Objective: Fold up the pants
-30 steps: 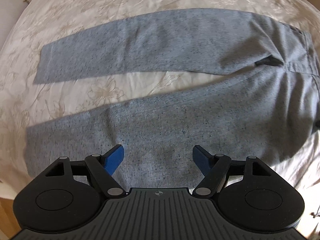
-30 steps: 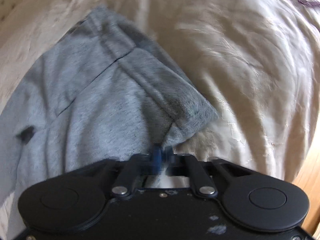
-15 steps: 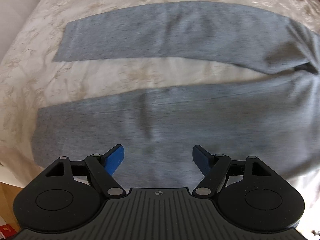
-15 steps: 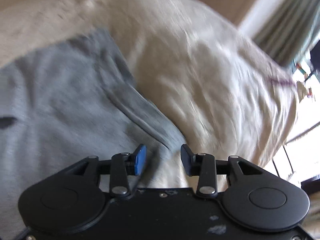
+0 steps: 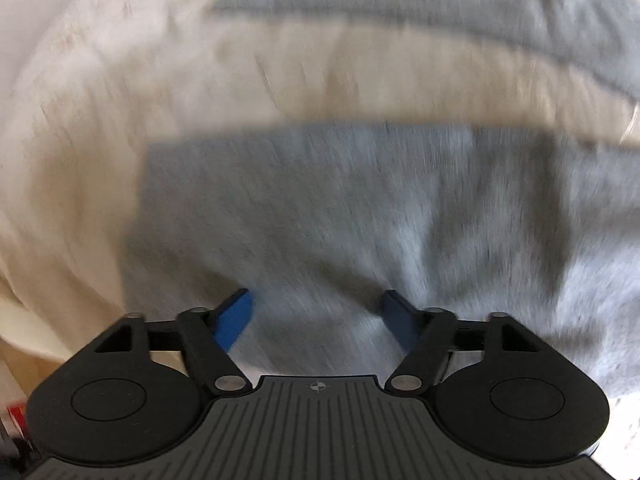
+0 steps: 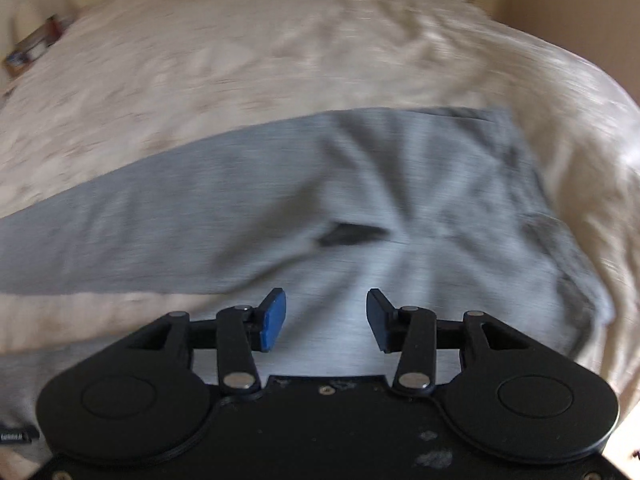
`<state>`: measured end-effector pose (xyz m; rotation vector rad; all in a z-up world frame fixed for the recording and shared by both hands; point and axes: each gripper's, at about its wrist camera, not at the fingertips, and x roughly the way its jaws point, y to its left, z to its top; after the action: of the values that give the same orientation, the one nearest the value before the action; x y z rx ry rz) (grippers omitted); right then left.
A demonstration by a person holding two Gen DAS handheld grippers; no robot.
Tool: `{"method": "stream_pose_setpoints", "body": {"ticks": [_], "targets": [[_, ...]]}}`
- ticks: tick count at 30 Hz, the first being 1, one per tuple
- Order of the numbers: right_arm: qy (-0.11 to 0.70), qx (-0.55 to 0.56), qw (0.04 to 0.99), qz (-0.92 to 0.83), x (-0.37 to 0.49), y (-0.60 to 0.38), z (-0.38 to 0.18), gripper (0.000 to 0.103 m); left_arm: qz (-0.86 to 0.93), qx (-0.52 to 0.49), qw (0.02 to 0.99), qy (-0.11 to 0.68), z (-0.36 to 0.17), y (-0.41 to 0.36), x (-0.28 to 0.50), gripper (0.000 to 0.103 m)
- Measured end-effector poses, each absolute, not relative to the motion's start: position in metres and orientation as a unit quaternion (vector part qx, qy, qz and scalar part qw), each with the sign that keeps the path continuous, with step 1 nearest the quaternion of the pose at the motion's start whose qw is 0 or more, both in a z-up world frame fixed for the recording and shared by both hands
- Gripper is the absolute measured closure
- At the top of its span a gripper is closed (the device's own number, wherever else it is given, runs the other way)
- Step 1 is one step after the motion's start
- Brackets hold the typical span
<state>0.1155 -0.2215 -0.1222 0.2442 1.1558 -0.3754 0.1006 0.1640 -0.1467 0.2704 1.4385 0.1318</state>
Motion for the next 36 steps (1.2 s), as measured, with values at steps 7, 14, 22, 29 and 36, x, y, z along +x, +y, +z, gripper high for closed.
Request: {"method": "stream_pose_setpoints", "body": {"ticks": [7,14,22,29,36], "targets": [[0.541,0.102,0.825,-0.126,0.153,-0.155,-0.117,0.055,0.045,0.099,0.804,0.584,-0.101,0.197,0.178,0.036],[0.548,0.097,0.823,-0.113,0.164,-0.108,-0.121,0.054,0.048,0.118,0.826,0.549,-0.116,0.23,0.274,0.036],[0.569,0.107,0.805,-0.129,0.152,-0.073,-0.131,0.054,0.011,0.162,0.796,0.583,-0.173,0.234,0.315,0.033],[0.586,0.107,0.791,-0.138,0.147,-0.054,-0.136,0.053,0.008,0.188,0.817,0.545,-0.152,0.215,0.303,0.101],[0.587,0.104,0.793,-0.123,0.163,-0.05,-0.136,0.053,0.126,0.205,0.81,0.535,-0.152,0.272,0.332,0.103]]}}
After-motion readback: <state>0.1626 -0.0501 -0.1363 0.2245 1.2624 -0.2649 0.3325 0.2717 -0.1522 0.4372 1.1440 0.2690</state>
